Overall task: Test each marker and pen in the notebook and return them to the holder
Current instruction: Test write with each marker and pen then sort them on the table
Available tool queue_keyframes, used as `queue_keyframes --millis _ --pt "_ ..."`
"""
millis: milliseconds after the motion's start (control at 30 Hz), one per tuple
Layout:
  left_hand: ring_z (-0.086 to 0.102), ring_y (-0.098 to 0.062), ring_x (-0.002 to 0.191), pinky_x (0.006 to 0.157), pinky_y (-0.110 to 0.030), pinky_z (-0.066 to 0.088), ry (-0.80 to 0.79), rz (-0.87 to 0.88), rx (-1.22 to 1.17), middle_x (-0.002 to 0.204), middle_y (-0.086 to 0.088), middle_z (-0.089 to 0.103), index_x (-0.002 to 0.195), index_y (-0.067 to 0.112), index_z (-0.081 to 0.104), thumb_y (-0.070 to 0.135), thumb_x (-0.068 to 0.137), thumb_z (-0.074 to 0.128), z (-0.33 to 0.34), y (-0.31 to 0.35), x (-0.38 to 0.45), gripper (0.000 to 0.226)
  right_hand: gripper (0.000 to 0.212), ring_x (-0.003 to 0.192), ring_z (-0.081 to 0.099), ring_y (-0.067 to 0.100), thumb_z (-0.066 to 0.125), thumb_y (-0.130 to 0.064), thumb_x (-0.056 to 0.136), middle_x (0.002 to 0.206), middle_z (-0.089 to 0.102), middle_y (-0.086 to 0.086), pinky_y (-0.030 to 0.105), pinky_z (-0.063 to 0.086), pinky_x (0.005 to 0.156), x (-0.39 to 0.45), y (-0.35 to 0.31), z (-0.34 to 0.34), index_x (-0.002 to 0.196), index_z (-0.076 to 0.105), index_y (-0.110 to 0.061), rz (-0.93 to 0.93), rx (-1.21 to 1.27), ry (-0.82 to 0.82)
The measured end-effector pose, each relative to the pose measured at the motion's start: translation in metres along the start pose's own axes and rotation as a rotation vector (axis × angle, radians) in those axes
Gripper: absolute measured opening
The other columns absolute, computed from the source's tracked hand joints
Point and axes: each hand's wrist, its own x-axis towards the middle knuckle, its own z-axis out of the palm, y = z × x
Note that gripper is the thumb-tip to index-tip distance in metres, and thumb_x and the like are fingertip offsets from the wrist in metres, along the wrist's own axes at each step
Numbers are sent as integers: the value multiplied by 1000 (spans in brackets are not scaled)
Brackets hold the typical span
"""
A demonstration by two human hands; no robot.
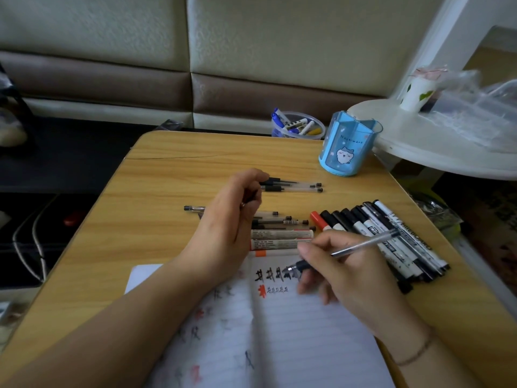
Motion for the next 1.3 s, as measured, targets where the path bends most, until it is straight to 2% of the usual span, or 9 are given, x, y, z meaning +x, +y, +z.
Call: queue_keyframes --millis 133,267,533,733,833,967,1133,1233,1300 --pt "68 -11 92 79 -30 58 35 -112 -108 101 7 69 129 24 47 2 91 59 -1 1 -3 45 37 41 51 23 82 -23 77 49 58 14 29 42 43 3 11 0 60 52 -10 -26 -54 37" --pt "72 -10 94 84 -32 59 60 -213 -199 103 4 73 120 24 56 -2 89 66 -1 5 -3 42 38 41 34 13 71 -22 73 46 41 15 21 32 44 5 19 4 54 41 -8 -99 -155 101" --pt "72 -13 97 84 -35 59 48 -228 -228 105 -2 73 120 18 57 -2 88 66 -2 6 -2 38 44 35 45 0 73 0 78 40 39 -8 20 31 38 3 16 8 50 41 -13 -121 -234 102" --pt "72 -13 96 86 -39 58 51 -263 -251 102 -1 75 119 19 60 5 86 71 -1 3 -2 37 41 35 38 2 73 -1 77 42 38 -7 21 35 38 3 13 7 51 42 -9 -85 -248 77" --pt "71 -10 98 86 -36 59 36 -226 -197 102 1 75 118 21 61 4 86 72 -1 3 -2 38 41 35 45 0 71 -1 79 41 38 -8 32 39 39 3 10 7 53 42 -10 -69 -242 76" --pt "71 -3 91 80 -26 59 37 -153 -149 101 3 74 115 20 62 7 85 71 -3 5 -1 34 39 35 50 -3 71 -1 81 39 41 -7 30 36 40 2 8 8 54 43 -6 -37 -220 56" --pt "72 -2 88 78 -19 56 27 -168 -171 97 4 75 108 20 60 20 80 71 -1 9 -1 31 36 35 50 -2 70 -1 82 47 42 11 31 36 41 3 7 8 57 44 0 -36 -210 64" --pt "72 -4 89 79 -21 56 29 -202 -180 94 4 76 99 27 57 22 77 74 -1 8 -2 29 37 35 43 3 72 -4 80 46 42 9 37 38 39 5 10 6 54 45 -7 -25 -210 61" --pt "73 -5 87 78 -22 57 18 -155 -135 91 5 75 95 26 59 20 77 77 -1 6 -2 25 37 36 40 7 75 -17 80 43 45 0 29 37 39 4 13 5 53 49 -14 -26 -94 62"
